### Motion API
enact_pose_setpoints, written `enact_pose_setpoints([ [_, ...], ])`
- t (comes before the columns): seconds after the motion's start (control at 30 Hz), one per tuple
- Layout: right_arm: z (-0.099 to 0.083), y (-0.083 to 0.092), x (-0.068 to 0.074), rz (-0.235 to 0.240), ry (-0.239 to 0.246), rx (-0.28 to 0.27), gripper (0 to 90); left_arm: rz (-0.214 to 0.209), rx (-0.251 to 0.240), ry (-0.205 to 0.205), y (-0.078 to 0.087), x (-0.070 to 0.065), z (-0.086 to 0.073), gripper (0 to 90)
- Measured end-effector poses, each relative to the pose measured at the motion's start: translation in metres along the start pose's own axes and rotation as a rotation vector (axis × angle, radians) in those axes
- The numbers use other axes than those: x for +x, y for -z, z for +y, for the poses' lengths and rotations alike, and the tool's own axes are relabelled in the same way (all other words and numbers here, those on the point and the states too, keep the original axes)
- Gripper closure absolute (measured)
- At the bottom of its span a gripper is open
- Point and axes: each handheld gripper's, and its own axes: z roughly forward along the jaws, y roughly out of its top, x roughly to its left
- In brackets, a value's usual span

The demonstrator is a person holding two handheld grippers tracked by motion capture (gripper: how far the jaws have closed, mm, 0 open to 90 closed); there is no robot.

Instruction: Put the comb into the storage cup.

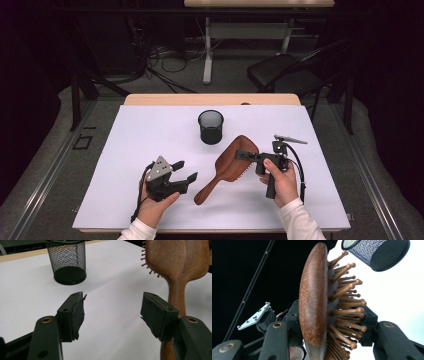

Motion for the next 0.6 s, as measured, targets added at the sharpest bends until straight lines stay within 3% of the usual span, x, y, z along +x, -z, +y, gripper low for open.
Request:
enact_pose_setpoints([
  [0.27, 0.0016, 0.0029, -0.0010, 0.000, 0.000, -0.013, 49.4, -0.003, 0.056, -0.021, -0.0083, 0.0051, -0.0044, 34.5],
  [0.47, 0.0027, 0.0047, -0.0018, 0.000, 0.000, -0.020, 49.4, 0.009, 0.063, -0.045, -0.0093, 0.0066, -0.0049, 34.5],
  [0.6, 0.0033, 0.0059, -0.0023, -0.004, 0.001, -0.012, 49.4, 0.024, 0.077, -0.025, -0.0093, 0.0107, -0.0061, 32.6],
])
